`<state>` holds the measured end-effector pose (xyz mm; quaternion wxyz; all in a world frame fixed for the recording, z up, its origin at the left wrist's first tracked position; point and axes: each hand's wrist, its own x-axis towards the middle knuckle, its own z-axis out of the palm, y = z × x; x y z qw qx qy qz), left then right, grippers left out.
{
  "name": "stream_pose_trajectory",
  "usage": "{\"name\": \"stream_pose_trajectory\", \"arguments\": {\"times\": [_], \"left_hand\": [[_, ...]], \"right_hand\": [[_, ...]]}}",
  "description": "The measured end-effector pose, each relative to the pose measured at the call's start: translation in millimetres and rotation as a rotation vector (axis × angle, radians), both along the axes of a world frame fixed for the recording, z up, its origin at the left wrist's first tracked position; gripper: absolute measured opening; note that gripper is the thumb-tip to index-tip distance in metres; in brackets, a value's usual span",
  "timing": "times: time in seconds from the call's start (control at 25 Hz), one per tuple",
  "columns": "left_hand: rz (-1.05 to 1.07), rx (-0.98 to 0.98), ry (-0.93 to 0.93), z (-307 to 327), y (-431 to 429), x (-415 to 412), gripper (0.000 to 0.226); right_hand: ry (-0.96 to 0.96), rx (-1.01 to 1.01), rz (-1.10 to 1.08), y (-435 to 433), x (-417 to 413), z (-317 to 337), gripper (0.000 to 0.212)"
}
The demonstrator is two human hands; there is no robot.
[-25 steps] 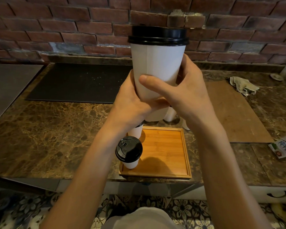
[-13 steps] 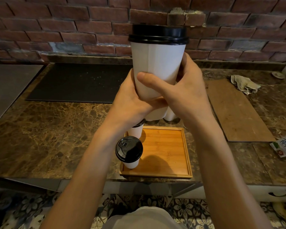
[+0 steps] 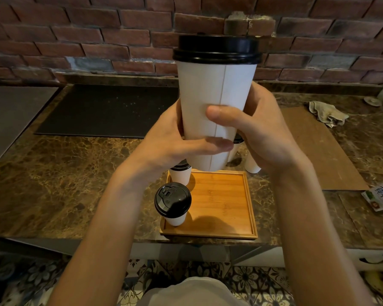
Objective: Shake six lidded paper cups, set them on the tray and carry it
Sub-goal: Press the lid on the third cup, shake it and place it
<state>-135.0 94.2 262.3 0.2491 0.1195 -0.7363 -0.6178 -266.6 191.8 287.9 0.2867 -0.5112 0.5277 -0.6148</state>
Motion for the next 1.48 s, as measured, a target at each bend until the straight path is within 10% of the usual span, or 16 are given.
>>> {"name": "stream_pose_trajectory", "arguments": {"times": [1.04, 1.48], "left_hand": [[0.158, -0.055, 0.075, -15, -2, -6, 0.077], [0.035, -0.014, 0.037, -8, -7, 0, 0.065]], "right_hand": [[0.131, 0.089, -0.356, -1, 27, -1, 0.071], [0.081, 0.074, -0.174, 1, 8, 5, 0.067]]}}
